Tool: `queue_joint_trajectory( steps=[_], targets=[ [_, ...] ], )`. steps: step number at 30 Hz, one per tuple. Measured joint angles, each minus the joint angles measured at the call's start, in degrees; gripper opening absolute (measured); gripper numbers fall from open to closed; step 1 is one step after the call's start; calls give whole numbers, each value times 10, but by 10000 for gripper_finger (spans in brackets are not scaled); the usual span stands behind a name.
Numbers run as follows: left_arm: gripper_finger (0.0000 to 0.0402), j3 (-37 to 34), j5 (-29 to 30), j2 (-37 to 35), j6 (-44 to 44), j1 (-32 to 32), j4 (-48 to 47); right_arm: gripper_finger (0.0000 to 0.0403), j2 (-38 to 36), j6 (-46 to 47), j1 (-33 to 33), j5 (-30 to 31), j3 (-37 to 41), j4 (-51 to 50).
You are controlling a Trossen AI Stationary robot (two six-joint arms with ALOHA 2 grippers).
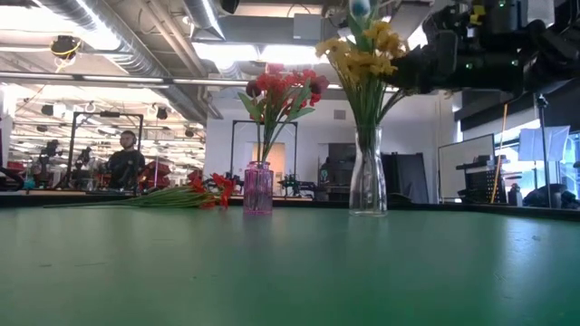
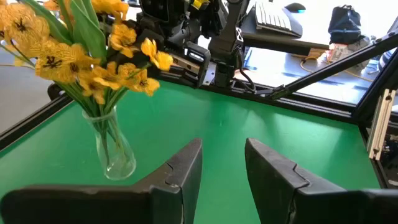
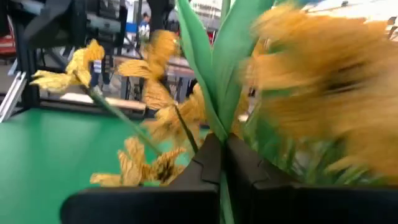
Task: Sort flowers into vase by color
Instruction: Put the white tulip into the transparent vase
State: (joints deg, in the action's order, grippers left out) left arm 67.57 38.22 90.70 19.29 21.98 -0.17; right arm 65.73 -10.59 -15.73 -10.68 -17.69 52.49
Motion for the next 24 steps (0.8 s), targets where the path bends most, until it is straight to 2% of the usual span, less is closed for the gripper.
queue_joint_trajectory(
  steps=[11, 15, 24],
  targets=[
    [118, 0, 0, 0, 1, 0, -4, 15, -23, 21, 0, 1, 0, -40],
    [118, 0, 0, 0, 1, 0, -4, 35, -61, 29, 0, 2, 1, -68],
    [118, 0, 0, 0, 1, -1, -4, 73, -173, 29, 0, 22, 1, -206]
  ],
)
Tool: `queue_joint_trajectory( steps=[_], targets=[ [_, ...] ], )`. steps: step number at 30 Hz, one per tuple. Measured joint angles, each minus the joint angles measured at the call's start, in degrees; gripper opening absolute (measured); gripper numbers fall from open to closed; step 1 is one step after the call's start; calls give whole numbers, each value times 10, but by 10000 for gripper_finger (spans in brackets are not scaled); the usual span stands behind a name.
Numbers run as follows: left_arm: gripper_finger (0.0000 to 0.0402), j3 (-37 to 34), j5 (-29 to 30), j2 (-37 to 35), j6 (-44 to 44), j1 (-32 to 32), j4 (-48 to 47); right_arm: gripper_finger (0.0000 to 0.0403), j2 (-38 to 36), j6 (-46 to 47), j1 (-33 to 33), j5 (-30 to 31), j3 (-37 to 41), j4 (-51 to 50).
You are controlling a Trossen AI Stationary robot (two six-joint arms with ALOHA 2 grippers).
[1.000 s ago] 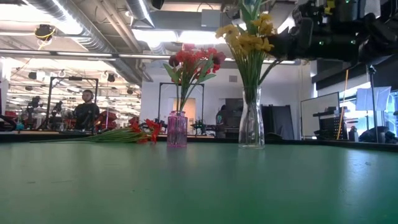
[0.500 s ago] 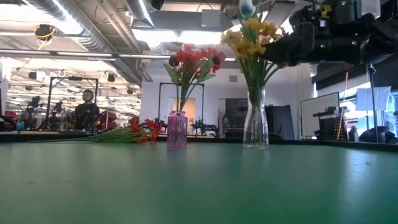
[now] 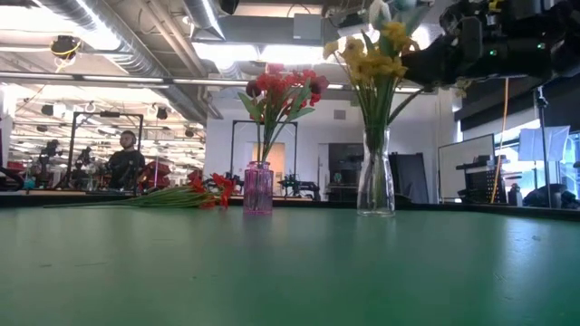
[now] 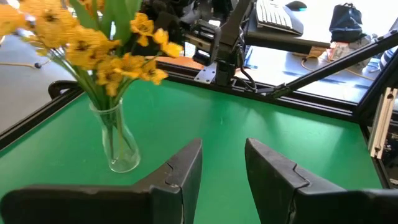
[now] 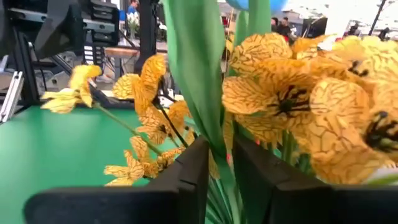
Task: Sort flowers into vase by color
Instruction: Put the white tulip into the transparent vase
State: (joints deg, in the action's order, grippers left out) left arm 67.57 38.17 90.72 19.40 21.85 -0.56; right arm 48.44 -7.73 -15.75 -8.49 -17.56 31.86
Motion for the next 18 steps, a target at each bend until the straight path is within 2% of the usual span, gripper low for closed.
queue_joint_trajectory(
  steps=[8, 18],
  targets=[
    [118, 0, 0, 0, 11, -4, 0, 123, -37, 12, 0, 15, 0, -85],
    [118, 0, 0, 0, 12, -4, -3, 205, -44, 30, 0, 19, 0, -104]
  ],
)
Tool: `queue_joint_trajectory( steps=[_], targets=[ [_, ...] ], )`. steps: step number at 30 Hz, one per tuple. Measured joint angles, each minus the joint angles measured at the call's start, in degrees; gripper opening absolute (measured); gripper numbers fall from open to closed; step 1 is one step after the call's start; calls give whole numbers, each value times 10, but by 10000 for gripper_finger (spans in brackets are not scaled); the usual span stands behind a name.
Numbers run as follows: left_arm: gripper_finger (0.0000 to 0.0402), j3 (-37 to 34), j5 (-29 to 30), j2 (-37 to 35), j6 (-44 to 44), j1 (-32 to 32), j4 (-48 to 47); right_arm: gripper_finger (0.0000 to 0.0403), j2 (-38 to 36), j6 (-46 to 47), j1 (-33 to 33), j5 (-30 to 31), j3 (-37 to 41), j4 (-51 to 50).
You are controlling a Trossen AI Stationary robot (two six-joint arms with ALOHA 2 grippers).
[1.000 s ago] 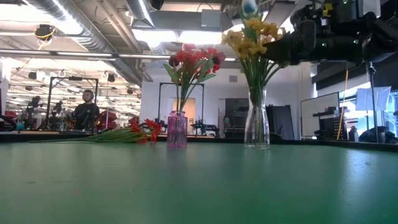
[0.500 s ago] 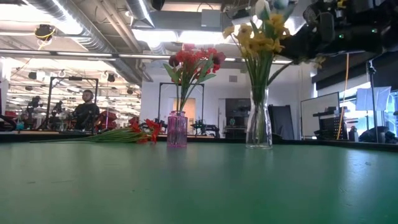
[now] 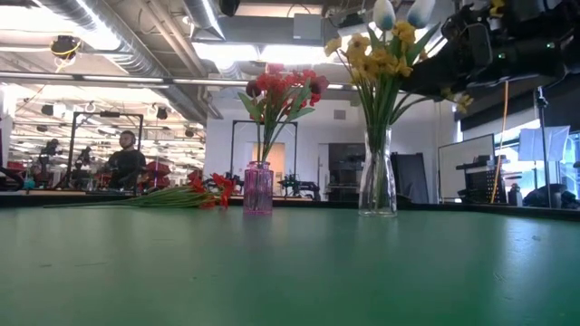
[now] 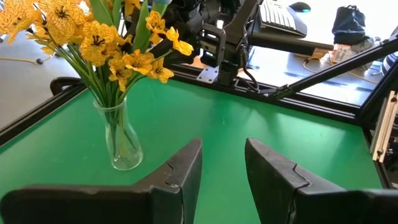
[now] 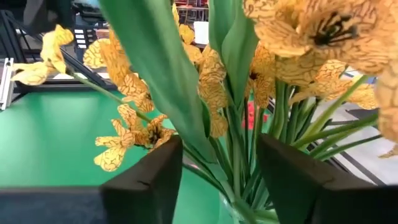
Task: Sort flowers into vase by color
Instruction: Put the white tulip into the transparent vase
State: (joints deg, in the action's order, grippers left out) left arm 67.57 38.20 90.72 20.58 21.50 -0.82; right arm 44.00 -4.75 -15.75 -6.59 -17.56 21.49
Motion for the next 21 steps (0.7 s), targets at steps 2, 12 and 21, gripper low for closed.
queue_joint_trajectory(
  steps=[2, 12, 21],
  targets=[
    [118, 0, 0, 0, -1, 0, -2, 216, -8, 0, 0, 0, 0, -11],
    [118, 0, -4, -1, -11, -8, -23, 253, -66, 10, 0, -1, -62, -206],
    [118, 1, -3, -14, -13, -34, -47, 255, -81, 32, 0, 11, -135, -349]
  ],
)
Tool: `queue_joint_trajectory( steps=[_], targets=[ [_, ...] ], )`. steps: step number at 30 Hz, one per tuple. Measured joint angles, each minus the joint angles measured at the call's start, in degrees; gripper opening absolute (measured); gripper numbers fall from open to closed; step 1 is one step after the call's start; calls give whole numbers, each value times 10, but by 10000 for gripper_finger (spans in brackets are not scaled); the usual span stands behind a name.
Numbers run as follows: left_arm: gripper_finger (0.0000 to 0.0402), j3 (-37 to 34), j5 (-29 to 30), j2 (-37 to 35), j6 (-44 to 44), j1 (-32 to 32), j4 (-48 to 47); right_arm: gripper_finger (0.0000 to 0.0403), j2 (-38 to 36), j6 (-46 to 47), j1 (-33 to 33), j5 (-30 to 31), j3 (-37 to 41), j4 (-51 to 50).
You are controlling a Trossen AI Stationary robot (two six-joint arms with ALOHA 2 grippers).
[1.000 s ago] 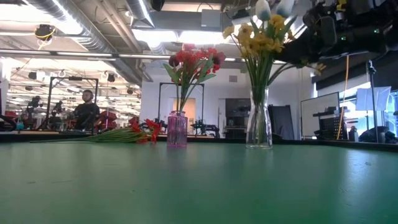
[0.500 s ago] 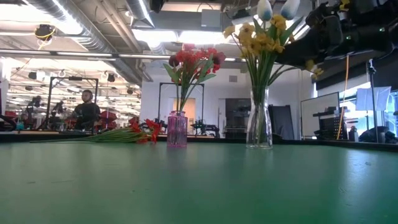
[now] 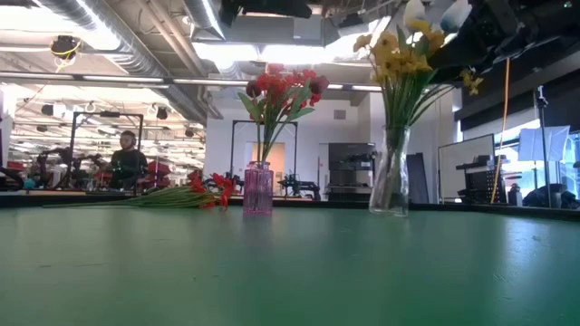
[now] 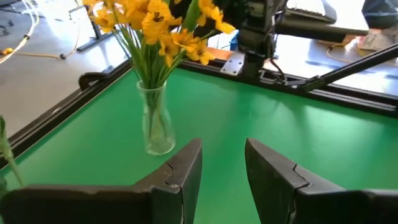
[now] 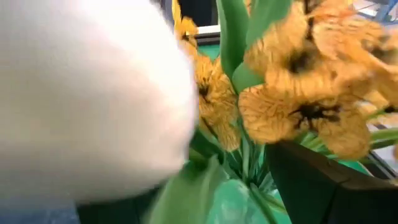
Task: Sort flowers into vase by color
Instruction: Put the white tulip into the transparent vase
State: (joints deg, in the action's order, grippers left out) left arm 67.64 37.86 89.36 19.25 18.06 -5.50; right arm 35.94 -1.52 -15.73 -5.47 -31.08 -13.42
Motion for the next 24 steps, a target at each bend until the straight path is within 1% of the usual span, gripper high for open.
queue_joint_trajectory(
  steps=[4, 12, 24],
  targets=[
    [118, 0, 0, -1, 1, -4, -1, 255, 14, -3, 0, 23, 0, 16],
    [118, 0, 0, -1, 2, -4, -1, 255, 55, -4, 0, 28, 0, 43],
    [118, 0, 0, -1, 13, -4, -18, 255, 37, -6, 0, 34, 0, 29]
  ],
)
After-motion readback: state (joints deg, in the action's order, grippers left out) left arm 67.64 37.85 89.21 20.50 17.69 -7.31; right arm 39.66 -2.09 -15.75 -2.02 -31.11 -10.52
